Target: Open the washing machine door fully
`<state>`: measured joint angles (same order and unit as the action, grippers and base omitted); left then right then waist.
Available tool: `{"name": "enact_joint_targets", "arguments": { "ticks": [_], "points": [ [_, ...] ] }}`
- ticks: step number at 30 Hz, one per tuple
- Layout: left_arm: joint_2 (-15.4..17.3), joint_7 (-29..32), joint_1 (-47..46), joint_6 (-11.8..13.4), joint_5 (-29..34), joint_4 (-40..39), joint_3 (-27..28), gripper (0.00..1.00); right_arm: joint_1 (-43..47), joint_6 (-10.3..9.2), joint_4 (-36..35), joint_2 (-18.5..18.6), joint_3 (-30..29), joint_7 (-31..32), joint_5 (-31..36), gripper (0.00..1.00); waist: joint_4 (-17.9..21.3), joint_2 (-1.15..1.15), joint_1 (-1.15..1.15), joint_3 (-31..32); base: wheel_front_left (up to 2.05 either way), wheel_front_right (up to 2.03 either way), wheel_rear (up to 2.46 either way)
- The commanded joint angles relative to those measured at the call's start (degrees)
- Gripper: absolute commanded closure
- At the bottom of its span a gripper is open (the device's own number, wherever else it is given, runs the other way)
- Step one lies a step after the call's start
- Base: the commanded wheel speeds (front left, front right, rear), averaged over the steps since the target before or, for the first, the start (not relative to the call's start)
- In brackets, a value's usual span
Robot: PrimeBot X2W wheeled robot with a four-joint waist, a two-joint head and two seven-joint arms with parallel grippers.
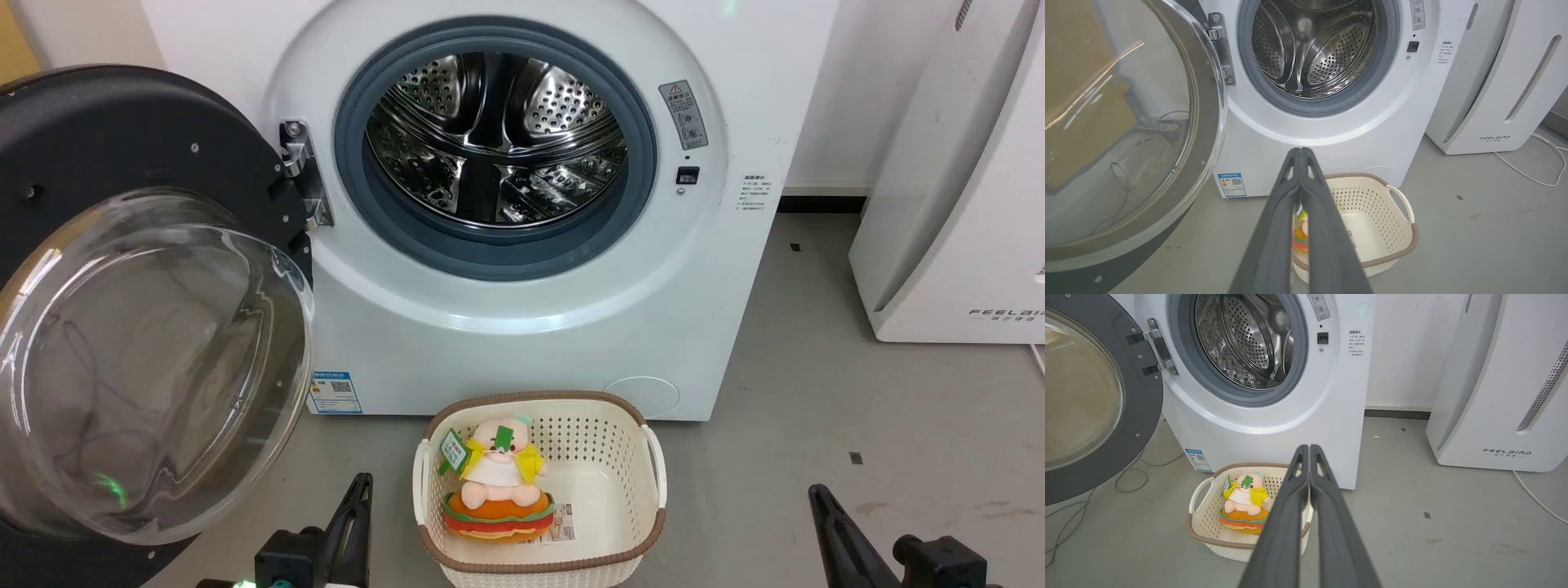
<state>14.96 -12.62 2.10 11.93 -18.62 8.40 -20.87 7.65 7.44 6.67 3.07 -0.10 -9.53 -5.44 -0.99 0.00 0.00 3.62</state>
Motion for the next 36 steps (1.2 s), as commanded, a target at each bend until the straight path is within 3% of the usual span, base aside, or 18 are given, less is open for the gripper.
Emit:
{"name": "enact_joint_targets", "arguments": {
  "ticks": [1, 36],
  "points": [
    [-0.50, 0.22, -0.12, -0.26, 0.81, -0.38, 0.63, 1.00, -0.43, 0.00, -0.37, -0.01, 0.01, 0.39, 0.29, 1.00, 0.01, 0.00, 0.00, -0.04, 0.00, 0.00, 0.00],
    [-3.84, 3.79, -0.69, -3.62, 5.94, -2.69, 6.46, 1.00, -2.51, 0.01, -2.18, -0.06, 0.03, 3.03, 1.77, 1.00, 0.29, 0.00, 0.00, -1.07, 0.00, 0.00, 0.00]
  ]
}}
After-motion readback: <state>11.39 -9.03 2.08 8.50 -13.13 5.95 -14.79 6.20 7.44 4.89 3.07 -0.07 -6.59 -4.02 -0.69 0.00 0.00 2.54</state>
